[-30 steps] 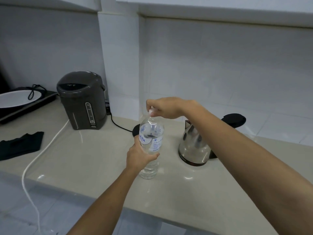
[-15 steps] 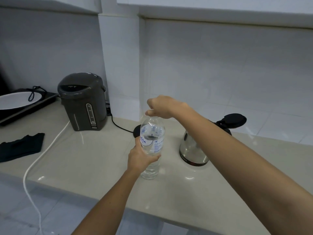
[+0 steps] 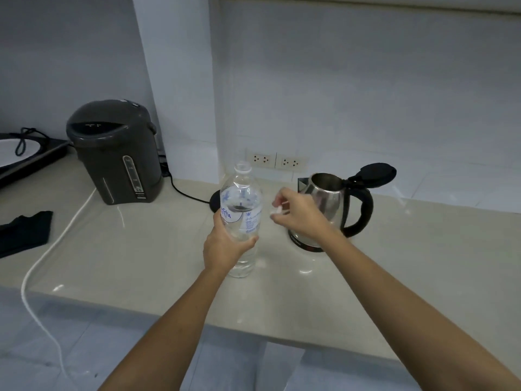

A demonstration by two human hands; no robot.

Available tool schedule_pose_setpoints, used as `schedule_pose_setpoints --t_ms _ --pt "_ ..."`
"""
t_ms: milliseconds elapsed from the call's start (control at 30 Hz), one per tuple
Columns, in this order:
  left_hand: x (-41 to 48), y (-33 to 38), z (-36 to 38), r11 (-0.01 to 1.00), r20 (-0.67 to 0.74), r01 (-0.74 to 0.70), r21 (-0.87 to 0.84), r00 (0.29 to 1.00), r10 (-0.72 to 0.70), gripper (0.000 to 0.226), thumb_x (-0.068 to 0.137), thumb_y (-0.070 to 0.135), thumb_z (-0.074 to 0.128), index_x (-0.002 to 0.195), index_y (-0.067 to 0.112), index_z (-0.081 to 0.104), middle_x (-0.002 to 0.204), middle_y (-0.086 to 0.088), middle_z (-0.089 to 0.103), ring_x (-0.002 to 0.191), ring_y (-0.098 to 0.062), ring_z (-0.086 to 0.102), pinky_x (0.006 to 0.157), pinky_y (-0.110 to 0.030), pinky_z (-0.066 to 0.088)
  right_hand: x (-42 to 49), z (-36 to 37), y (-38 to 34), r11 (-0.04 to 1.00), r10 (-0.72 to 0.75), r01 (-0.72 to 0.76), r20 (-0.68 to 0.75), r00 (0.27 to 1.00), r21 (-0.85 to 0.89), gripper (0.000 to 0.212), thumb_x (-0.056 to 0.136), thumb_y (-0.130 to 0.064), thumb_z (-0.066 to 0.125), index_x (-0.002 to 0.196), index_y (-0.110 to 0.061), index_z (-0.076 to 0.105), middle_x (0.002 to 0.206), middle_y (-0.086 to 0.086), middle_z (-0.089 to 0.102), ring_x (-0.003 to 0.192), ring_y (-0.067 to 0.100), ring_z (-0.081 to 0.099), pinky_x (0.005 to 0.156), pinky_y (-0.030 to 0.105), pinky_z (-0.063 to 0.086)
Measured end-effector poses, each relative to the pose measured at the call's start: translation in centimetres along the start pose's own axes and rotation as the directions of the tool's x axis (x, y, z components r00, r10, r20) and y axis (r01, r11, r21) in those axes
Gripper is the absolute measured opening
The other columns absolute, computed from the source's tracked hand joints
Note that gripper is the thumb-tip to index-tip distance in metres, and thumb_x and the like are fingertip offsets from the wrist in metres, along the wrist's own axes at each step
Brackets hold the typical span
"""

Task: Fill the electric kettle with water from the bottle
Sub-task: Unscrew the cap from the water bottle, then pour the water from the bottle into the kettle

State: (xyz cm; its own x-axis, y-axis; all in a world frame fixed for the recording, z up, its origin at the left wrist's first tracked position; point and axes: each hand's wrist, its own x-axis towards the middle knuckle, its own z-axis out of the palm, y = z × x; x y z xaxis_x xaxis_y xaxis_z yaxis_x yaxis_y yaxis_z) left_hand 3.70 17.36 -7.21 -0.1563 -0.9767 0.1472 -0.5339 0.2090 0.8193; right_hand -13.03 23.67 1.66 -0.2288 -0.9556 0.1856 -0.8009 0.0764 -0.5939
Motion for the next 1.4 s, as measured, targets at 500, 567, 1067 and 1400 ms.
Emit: schedule_pose_setpoints --t_ms 500,567,1067,1400 --pt "-0.5 0.0 1.9 0.962 -0.067 -0.010 -0.274 0.998 -0.009 0.106 0.058 0.027 0.091 0.142 0.024 0.026 0.137 0.000 0.051 0.124 -0.021 0.051 0.101 -0.033 0.044 -8.5 10.4 10.0 0.863 0.504 -0.496 0.090 0.859 -0.094 0.011 0.081 -0.034 0.059 0.085 -0.024 0.058 0.096 -0.001 0.064 0.095 0.017 0.057 0.076 0.030 0.047" --pt "0.0 0.1 1.7 0.966 -0.064 -0.015 -0.258 0.998 -0.002 0.102 0.058 0.028 0.091 0.140 0.025 0.030 0.132 0.000 0.054 0.120 -0.022 0.054 0.101 -0.036 0.046 -8.2 9.7 9.8 0.873 0.488 -0.482 0.121 0.864 -0.074 0.020 0.081 -0.035 0.061 0.096 -0.021 0.058 0.105 -0.003 0.061 0.100 0.018 0.056 0.078 0.031 0.046" --pt "4.5 8.6 1.8 0.955 0.052 -0.215 0.202 0.977 0.209 0.093 0.062 0.024 0.079 0.142 0.020 0.032 0.113 -0.012 0.055 0.103 -0.034 0.057 0.080 -0.038 0.046 -1.3 -11.3 10.6 0.562 0.185 -0.270 -0.200 0.962 -0.781 0.061 0.100 -0.036 0.031 0.152 -0.009 0.015 0.162 0.005 0.012 0.150 0.024 0.003 0.119 0.053 0.004" --pt "6.5 13.5 1.0 0.753 0.176 -0.308 0.582 0.951 0.253 0.089 0.063 0.024 0.077 0.136 0.024 0.027 0.107 -0.010 0.052 0.100 -0.031 0.059 0.078 -0.041 0.052 -1.7 -11.8 10.6 0.568 0.315 -0.291 -0.123 0.941 -0.770 0.067 0.099 -0.037 0.031 0.153 -0.010 0.003 0.163 0.004 0.001 0.150 0.024 -0.004 0.118 0.054 0.003"
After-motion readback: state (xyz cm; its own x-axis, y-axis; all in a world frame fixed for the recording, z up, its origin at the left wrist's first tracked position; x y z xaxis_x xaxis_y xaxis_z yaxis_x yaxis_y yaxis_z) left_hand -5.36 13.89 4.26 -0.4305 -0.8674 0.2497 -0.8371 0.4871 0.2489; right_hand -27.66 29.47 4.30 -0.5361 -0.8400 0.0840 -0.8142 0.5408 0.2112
